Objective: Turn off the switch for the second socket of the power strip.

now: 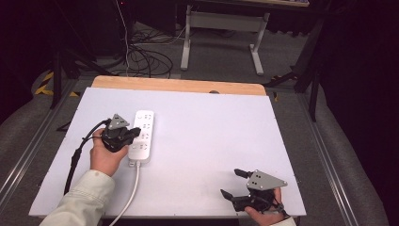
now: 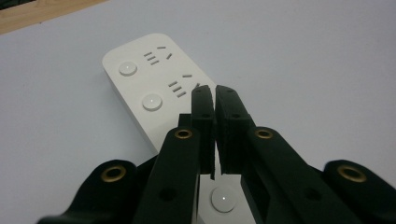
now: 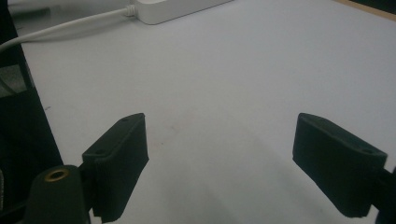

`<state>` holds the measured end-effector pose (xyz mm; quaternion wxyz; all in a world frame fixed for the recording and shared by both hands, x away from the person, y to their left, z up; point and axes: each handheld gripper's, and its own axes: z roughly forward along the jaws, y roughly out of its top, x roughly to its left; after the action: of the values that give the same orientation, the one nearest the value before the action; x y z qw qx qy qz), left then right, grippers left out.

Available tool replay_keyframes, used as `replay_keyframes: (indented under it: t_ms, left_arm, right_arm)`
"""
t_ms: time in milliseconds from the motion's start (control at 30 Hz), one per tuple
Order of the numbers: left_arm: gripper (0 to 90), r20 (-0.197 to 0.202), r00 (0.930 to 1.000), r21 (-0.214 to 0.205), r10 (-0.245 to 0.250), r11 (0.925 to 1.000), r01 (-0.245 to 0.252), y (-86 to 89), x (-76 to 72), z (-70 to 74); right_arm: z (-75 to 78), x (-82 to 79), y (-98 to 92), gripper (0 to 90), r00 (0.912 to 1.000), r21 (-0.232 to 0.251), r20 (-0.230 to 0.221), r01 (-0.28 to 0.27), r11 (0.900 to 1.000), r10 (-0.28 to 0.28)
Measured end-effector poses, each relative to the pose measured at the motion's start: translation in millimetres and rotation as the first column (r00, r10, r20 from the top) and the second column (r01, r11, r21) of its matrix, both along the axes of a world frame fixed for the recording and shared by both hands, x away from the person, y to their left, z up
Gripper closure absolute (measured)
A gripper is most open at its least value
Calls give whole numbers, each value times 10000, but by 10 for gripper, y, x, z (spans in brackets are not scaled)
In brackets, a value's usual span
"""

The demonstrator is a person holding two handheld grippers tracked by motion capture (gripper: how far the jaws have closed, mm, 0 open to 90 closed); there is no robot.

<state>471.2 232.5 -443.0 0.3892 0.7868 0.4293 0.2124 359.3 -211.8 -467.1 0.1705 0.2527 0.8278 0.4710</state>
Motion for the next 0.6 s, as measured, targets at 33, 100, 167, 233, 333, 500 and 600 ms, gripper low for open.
replay_keyframes:
  t_ms: [33,100,167,233,333,500,600]
  left_arm:
    - [868,0,10000,0,0,10000,0,0,0,0]
    - [869,65,9999,31,-77,10000,77,-3,-14,17]
    - [868,84,9999,19,-104,9999,104,-3,-18,24]
    - [869,84,9999,30,-128,9999,128,-2,-28,37]
    - [860,84,9998,-59,-170,9998,170,6,-35,47]
    - [685,198,9995,-620,-240,9978,251,-9,-83,104]
    - [617,398,9984,-769,-412,9961,442,-2,-135,174]
  right_arm:
    - [0,0,0,188,10000,0,0,0,10000,0]
    - [-1,0,2,187,10000,-2,0,-6,10000,6]
    - [0,1,0,187,10000,-7,-1,8,10000,-8]
    - [-2,1,1,188,10000,-4,-21,13,10000,-13]
    - [-3,2,1,188,10000,4,-6,-5,10000,5]
    - [-1,4,0,188,10000,4,-10,6,10000,-6]
    - [-1,0,1,188,10000,-12,19,-7,10000,7]
